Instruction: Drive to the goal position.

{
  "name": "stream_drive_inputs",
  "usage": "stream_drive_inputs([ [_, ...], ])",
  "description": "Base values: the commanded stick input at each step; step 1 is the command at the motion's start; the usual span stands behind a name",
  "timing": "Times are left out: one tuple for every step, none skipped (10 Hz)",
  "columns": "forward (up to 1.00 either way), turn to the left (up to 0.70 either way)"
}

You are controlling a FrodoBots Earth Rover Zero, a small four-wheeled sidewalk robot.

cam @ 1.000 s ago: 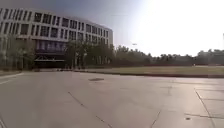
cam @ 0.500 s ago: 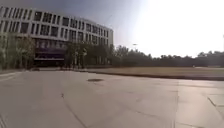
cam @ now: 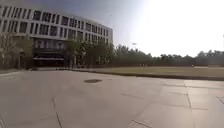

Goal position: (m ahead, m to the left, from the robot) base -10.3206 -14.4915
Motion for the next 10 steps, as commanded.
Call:
stream_drive_inputs([
  [0.70,0.00],
  [0.70,0.00],
  [0.70,0.00],
  [0.70,0.00],
  [0.70,0.00],
  [0.70,0.00],
  [0.70,0.00],
  [0.70,0.00],
  [0.70,0.00],
  [0.70,0.00],
])
